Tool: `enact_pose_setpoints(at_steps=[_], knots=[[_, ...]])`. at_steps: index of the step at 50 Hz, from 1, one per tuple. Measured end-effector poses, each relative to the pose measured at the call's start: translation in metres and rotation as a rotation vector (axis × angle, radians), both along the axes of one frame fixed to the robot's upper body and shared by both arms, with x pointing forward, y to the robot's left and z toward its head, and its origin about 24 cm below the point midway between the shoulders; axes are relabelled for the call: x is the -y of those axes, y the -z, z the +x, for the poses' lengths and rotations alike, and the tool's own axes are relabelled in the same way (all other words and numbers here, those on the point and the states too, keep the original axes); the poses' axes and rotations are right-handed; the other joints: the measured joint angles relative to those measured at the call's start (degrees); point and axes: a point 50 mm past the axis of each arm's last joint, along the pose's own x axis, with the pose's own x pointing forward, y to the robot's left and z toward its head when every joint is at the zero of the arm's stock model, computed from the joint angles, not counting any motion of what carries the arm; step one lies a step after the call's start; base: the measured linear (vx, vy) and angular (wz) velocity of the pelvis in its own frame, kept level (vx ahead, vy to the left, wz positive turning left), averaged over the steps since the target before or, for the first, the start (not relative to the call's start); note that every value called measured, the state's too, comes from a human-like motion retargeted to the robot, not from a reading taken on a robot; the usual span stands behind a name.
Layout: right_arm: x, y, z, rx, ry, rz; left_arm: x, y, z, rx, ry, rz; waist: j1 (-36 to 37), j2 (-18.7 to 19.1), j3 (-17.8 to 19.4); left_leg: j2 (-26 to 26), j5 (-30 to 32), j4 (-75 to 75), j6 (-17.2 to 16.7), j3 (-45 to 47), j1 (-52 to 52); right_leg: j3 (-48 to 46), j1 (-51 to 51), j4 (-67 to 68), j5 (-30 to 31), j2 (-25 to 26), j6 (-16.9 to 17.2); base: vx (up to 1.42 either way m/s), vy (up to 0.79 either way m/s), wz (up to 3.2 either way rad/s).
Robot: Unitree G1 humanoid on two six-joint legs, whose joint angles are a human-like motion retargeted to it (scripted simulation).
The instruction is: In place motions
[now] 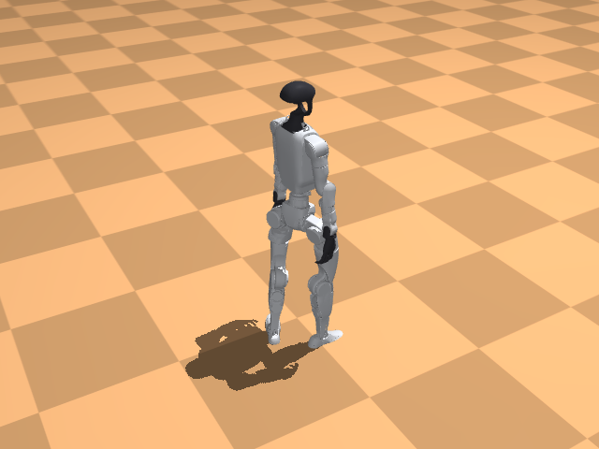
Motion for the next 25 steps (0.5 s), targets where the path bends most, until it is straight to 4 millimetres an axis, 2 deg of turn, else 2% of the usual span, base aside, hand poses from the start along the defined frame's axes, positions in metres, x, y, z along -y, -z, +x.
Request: enact_pose_setpoints(at_steps=[5,12,18,25], knots=[[0.006,-0.002,-0.028,-0.077,0.123,-0.040,0.006,0.001,0.012,0.043,0.015,-0.016,-1.16,0.42,-0.06,-0.06,-0.12,-0.01,-0.19,0.95,0.17,1.08,-0.37,-0.04,0.20,0.36,-0.02,-0.01,0.02,-0.21],[0.004,-0.004,-0.048,-0.127,0.202,-0.040,0.012,0.002,0.012,0.051,0.037,-0.041,-1.14,0.72,-0.13,-0.12,-0.18,0.11,-0.14,0.94,0.03,0.99,-0.25,-0.02,-0.01,0.19,0.08,0.00,0.00,0.00],[0.002,-0.002,-0.041,-0.107,0.171,-0.022,0.009,0.001,-0.001,0.004,0.045,-0.041,-0.32,0.72,-0.17,-0.33,-0.09,0.20,0.19,0.12,-0.36,-0.26,0.28,-0.12,-0.31,-0.43,0.23,0.03,0.01,0.19],[0.005,0.000,-0.012,-0.010,0.117,-0.007,0.002,0.000,-0.017,-0.045,0.008,-0.024,1.94,0.29,-0.11,-0.92,0.18,0.37,0.95,-1.87,-1.02,-2.96,1.67,-0.33,-0.92,-1.71,0.51,0.06,0.02,0.41]])
